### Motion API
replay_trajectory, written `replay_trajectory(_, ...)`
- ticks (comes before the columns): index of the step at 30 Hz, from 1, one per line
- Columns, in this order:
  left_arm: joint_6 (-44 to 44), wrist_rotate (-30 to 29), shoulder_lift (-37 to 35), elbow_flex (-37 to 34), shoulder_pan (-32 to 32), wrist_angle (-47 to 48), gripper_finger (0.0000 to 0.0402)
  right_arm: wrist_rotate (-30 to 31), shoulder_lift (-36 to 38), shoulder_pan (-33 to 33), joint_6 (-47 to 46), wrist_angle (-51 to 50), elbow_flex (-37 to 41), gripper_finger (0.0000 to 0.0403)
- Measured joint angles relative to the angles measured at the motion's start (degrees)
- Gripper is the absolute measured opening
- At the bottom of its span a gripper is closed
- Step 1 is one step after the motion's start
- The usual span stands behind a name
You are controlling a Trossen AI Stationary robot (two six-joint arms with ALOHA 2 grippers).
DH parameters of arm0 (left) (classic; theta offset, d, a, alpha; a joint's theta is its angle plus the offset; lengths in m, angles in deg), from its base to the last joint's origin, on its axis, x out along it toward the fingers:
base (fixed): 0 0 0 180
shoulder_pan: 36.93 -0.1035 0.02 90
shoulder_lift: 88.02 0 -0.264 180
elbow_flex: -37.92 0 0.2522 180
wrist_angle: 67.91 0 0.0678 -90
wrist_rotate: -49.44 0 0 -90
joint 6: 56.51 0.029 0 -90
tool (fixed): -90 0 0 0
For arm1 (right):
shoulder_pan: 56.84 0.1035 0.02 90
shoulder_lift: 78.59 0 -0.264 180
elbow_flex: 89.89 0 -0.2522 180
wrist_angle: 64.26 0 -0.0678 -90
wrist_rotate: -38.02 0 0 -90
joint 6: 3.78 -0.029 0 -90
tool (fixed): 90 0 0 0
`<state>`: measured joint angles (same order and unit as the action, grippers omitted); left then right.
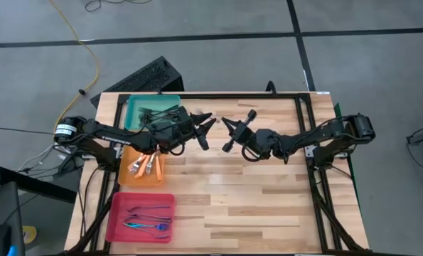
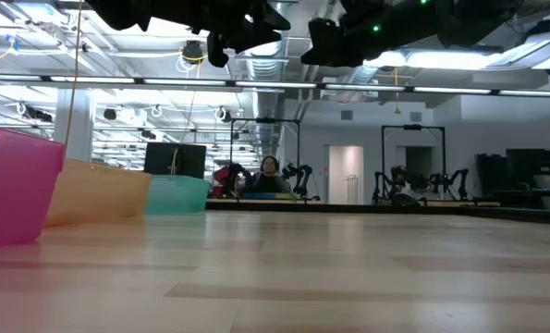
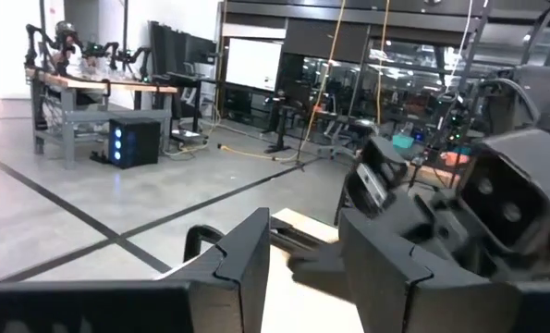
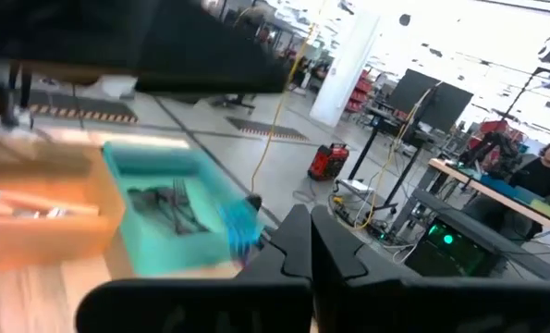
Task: Sort silverware by color (type)
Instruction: Put the blue fork into the pink bin
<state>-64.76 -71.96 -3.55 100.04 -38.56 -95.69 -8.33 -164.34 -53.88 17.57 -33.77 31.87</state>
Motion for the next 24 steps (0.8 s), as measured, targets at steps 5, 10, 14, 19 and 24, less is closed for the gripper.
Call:
replay_trajectory(5, 0.23, 0.45, -0.04, 0.0, 0.17, 1.84, 0.0115, 0.25, 0.56, 0.83, 0.8, -2.63, -0.12, 0.0012)
replay_trajectory(10, 7.13, 4.65, -3.42, 0.03, 1.65, 6.36, 0.0115, 0.03, 1.7, 2.52, 4.14, -8.41, -0.08, 0.0044)
replay_trajectory(14, 7.11, 1.06, -7.9, 0.07, 1.42, 18.23, 0.0115, -2.4, 2.21, 3.7, 4.59, -10.76, 0.0, 0.0066)
replay_trajectory(19, 4.14, 0.72, -12.63, 0.07, 1.53, 25.13, 0.0115, -7.55, 2.08, 2.32, 4.08, -11.45, -0.01, 0.0071)
replay_trajectory(24, 4.04, 0.7, -14.41, 0.07, 1.62, 28.87, 0.0115, -19.32, 2.01, -2.75, -1.71, -15.09, -0.01, 0.0083)
